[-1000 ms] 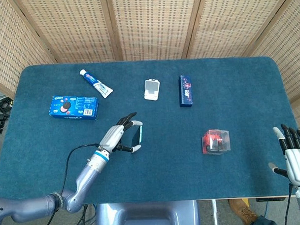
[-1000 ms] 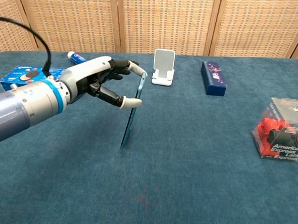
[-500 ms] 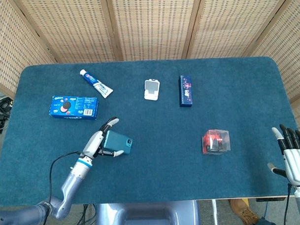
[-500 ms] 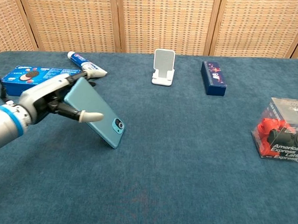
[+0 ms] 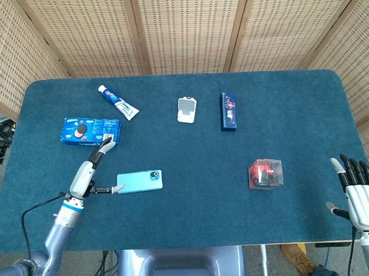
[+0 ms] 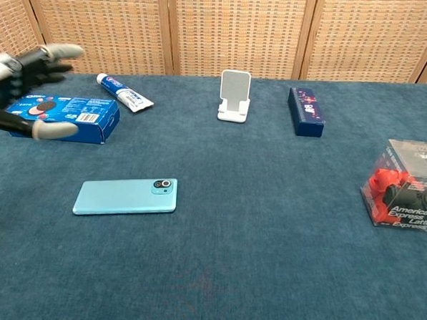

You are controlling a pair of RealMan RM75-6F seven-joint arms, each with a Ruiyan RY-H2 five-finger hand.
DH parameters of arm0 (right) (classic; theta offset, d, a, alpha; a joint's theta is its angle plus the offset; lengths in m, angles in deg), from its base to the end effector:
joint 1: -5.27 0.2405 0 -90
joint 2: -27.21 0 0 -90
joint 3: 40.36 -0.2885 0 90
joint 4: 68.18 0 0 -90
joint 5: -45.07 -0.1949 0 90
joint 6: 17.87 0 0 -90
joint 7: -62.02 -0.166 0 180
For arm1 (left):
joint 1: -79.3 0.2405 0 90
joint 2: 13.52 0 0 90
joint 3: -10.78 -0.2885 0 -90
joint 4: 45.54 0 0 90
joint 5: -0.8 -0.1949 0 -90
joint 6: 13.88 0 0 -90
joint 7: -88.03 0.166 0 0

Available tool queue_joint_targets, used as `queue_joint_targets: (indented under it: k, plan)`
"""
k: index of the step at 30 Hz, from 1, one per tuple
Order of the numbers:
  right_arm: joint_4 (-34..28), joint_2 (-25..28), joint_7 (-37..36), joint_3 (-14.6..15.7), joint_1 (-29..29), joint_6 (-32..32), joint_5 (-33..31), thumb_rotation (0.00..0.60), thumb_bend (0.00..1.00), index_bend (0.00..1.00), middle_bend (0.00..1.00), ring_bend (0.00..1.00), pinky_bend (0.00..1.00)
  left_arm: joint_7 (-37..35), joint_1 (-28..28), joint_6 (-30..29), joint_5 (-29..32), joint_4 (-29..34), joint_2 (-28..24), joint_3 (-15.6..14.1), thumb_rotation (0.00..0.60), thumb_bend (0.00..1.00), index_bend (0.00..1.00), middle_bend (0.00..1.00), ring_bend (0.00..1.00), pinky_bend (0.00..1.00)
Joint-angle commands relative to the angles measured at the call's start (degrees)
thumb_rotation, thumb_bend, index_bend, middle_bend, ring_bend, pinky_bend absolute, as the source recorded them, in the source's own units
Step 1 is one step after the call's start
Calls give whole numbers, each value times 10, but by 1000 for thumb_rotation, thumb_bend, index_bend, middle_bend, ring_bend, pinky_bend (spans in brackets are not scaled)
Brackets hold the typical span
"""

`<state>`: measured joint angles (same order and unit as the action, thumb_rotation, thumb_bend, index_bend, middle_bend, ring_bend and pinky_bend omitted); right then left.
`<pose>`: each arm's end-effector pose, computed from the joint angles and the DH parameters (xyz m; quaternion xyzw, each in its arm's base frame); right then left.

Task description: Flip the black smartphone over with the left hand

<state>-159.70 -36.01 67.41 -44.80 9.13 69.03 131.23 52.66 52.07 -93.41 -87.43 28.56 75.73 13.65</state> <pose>-0.3356 -0.2037 0.2028 0.6015 -0.3375 0.3660 0.6248 -0.2386 0.3181 0.0385 -0.5457 -0.5101 -0.6057 0.2741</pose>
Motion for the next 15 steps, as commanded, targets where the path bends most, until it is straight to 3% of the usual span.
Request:
queue_joint_targets:
  k: [1, 3, 7, 11, 15]
  plan:
    - [-3, 2, -2, 1, -1, 2, 3, 600, 0, 64, 0, 0, 0, 208, 48, -37, -6, 165, -161, -15, 600, 0, 0, 0, 0, 0]
    - [-5, 4, -3, 2, -2, 4, 5, 600, 0, 65, 0, 0, 0, 295, 72, -49, 12, 227, -219, -23, 600, 0, 0, 0, 0, 0]
    - [-8, 7, -7, 2, -4, 8, 9, 600, 0, 65, 0, 0, 0, 383, 116, -82, 32, 297, -284, -40, 600, 0, 0, 0, 0, 0]
    - [-9, 9, -10, 2, -5, 11, 11, 600, 0, 66, 0, 0, 0, 408, 153, -105, 42, 314, -305, -57, 600, 0, 0, 0, 0, 0]
    - [-11, 12, -15, 1, -6, 13, 11, 600, 0, 68, 0, 0, 0, 378, 182, -117, 42, 298, -304, -65, 600, 0, 0, 0, 0, 0]
